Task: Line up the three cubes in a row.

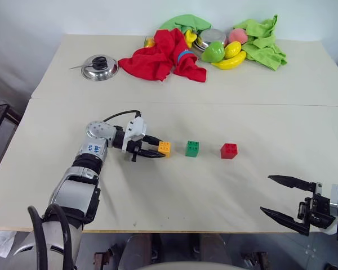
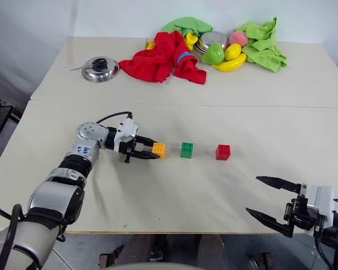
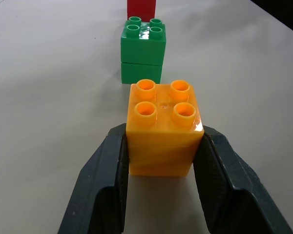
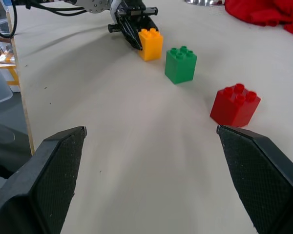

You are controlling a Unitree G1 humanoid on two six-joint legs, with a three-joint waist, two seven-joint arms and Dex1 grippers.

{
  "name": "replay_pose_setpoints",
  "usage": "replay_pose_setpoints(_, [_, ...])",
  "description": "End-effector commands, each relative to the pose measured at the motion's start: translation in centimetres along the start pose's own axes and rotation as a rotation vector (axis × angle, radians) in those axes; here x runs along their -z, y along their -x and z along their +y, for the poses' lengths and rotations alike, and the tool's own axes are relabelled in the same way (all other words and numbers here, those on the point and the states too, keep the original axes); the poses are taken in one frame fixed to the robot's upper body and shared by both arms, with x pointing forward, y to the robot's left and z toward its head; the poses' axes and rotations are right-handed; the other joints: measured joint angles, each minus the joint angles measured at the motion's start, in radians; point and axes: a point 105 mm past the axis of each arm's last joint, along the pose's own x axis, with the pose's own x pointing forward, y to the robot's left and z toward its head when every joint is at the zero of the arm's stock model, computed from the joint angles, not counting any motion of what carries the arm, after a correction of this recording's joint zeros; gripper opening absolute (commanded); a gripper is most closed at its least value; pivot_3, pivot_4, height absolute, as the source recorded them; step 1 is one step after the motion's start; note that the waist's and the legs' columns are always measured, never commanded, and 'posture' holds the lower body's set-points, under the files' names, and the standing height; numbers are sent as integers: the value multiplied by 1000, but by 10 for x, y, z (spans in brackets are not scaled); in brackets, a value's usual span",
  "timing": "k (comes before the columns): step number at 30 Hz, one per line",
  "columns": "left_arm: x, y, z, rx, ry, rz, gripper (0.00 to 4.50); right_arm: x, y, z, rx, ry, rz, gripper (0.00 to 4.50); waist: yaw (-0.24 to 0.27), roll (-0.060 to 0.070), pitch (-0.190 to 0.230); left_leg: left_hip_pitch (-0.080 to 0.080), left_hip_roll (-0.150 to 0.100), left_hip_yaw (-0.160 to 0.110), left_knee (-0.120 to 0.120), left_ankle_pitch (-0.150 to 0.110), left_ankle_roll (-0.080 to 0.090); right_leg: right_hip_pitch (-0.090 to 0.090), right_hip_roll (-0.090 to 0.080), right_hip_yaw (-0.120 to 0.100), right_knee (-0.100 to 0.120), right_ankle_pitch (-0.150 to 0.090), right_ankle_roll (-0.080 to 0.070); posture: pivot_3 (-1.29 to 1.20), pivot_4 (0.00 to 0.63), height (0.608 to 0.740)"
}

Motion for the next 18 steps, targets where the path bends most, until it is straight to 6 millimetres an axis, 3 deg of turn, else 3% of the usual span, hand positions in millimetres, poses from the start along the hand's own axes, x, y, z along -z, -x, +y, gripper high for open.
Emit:
replay_pose_setpoints(1, [3, 7, 7, -57, -5, 32, 1480, -6, 5, -1, 36, 18, -24, 4500, 2, 0, 0, 0, 0, 0, 0, 0, 0, 0, 0, 0, 0, 0, 0, 0, 150, 740])
replay_pose_setpoints(4, [4, 9, 4, -46, 33, 11, 1480, -4, 7, -3, 49, 14, -21, 4500, 1, 0, 0, 0, 0, 0, 1, 0, 0, 1, 0, 0, 0, 0, 0, 0, 150, 740])
replay_pose_setpoints(9, [-7, 13, 3, -56, 0, -74, 3065, -2, 6, -5, 61, 9, -29, 4500, -1, 0, 0, 0, 0, 0, 1, 0, 0, 0, 0, 0, 1, 0, 0, 0, 150, 740])
replay_pose_setpoints(12, [-12, 31, 1, -84, -49, -97, 3917, -6, 6, -10, 79, 22, -54, 4500, -4, 0, 0, 0, 0, 0, 1, 0, 1, 0, 0, 0, 1, 0, 0, 0, 150, 740])
replay_pose_setpoints(18, [-6, 87, -20, -197, -14, -57, 3917, -14, 21, -16, 101, 53, -38, 4500, -22, 0, 0, 0, 1, -1, 0, 0, 0, 0, 0, -1, 1, 0, 0, 0, 150, 740])
